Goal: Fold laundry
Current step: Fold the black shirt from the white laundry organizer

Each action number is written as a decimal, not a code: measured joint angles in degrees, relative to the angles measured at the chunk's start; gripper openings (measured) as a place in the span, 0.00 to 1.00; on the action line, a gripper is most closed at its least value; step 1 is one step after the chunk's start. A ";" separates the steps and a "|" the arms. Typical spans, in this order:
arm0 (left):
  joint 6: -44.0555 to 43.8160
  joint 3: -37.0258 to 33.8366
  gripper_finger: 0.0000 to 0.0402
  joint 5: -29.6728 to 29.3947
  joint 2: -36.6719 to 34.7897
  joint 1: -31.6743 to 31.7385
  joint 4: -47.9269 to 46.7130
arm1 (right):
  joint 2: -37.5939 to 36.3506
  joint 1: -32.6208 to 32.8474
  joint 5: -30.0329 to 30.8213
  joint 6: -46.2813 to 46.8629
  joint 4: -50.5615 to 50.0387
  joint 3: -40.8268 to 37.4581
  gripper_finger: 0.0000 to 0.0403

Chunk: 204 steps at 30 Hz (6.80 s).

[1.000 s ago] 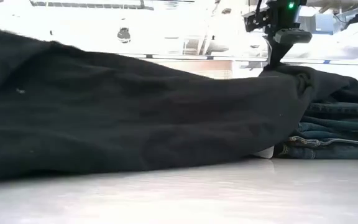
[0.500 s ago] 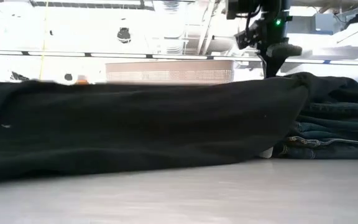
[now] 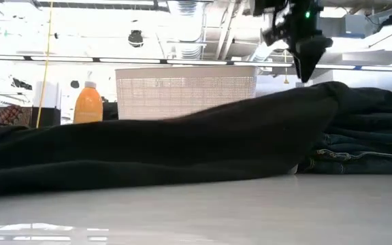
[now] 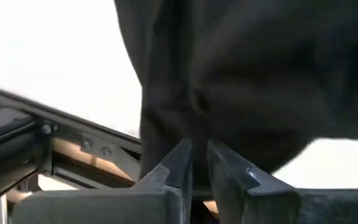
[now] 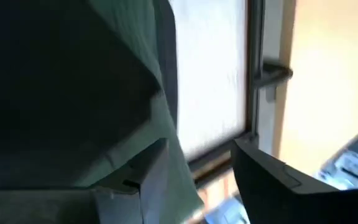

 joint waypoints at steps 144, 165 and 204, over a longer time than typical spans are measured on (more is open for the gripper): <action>6.40 16.32 0.08 -13.91 13.16 -0.67 -0.43 | 30.83 29.88 -24.85 -4.93 105.16 -0.89 0.35; 9.56 7.23 0.45 -11.07 13.20 3.58 13.11 | 36.91 29.68 -25.38 -6.39 89.73 11.11 0.35; 24.19 19.26 0.00 8.92 13.14 6.55 11.66 | 36.80 29.47 -25.62 -2.04 85.27 11.06 0.34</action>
